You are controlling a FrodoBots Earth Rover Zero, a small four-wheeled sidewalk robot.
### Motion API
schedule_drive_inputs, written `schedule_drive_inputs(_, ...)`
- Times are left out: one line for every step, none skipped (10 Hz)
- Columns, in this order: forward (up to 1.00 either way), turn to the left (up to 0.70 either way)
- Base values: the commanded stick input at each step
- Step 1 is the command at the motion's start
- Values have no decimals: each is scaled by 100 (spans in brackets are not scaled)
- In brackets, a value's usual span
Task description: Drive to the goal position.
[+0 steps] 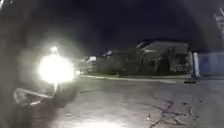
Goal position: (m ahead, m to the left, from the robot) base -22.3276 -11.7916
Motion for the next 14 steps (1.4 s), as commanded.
schedule_drive_inputs(0, -50)
schedule_drive_inputs(0, -50)
schedule_drive_inputs(0, -50)
schedule_drive_inputs(0, -50)
schedule_drive_inputs(0, -50)
schedule_drive_inputs(0, -50)
schedule_drive_inputs(0, -50)
schedule_drive_inputs(0, -50)
schedule_drive_inputs(0, -50)
schedule_drive_inputs(0, -50)
schedule_drive_inputs(0, -50)
schedule_drive_inputs(0, -50)
schedule_drive_inputs(0, -50)
schedule_drive_inputs(0, -50)
